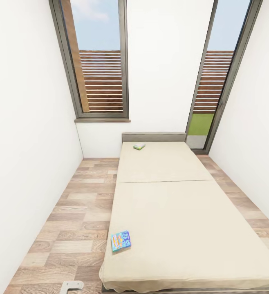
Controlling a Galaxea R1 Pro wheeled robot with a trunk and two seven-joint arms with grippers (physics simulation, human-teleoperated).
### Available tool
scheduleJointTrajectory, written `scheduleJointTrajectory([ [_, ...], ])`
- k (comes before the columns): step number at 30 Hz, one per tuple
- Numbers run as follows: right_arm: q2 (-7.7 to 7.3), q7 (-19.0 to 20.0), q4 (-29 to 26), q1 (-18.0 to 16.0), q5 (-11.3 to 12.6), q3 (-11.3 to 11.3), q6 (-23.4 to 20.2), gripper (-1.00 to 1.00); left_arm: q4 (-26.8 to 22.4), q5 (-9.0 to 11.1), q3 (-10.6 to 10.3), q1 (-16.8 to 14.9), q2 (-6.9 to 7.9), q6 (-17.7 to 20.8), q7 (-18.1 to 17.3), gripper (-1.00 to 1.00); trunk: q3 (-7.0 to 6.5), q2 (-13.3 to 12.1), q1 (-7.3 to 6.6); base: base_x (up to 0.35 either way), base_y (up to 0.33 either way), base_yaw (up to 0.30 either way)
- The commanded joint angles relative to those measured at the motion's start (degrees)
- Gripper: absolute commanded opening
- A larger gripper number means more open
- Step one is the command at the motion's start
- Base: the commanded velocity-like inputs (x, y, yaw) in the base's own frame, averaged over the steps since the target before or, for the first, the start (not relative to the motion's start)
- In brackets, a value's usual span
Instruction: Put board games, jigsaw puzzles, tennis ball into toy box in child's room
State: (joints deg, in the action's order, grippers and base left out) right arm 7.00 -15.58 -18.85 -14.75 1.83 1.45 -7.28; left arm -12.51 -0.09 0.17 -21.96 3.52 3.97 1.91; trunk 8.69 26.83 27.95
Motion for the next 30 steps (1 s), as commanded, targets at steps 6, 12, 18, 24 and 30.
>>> scheduleJointTrajectory([
  [6,-0.04,-0.1,-0.4,0.0,0.2,0.2,-0.3,1.00,-0.1,0.0,0.0,0.0,0.00,0.3,0.1,1.00,0.11,0.1,0.03,0.000,0.000,0.000],
  [12,-0.27,0.5,-1.2,0.2,0.2,0.1,-0.6,1.00,-0.1,0.0,0.0,0.0,0.05,0.3,0.1,1.00,0.11,0.1,0.03,0.000,0.000,0.000],
  [18,-0.57,4.2,-6.0,0.1,0.2,0.2,-2.4,1.00,-0.1,0.0,0.0,0.0,0.08,0.3,0.1,1.00,0.11,0.1,0.03,0.000,0.000,0.000],
  [24,-0.91,10.4,-17.4,2.7,0.7,0.4,-8.0,1.00,-0.1,0.0,0.0,0.0,0.08,0.3,0.1,1.00,0.11,0.1,0.03,0.000,0.000,0.000],
  [30,-1.20,17.4,-33.3,11.0,1.0,0.9,-12.2,1.00,-0.1,0.0,0.0,0.0,0.09,0.3,0.1,1.00,0.11,0.1,0.03,0.000,0.000,0.000],
])
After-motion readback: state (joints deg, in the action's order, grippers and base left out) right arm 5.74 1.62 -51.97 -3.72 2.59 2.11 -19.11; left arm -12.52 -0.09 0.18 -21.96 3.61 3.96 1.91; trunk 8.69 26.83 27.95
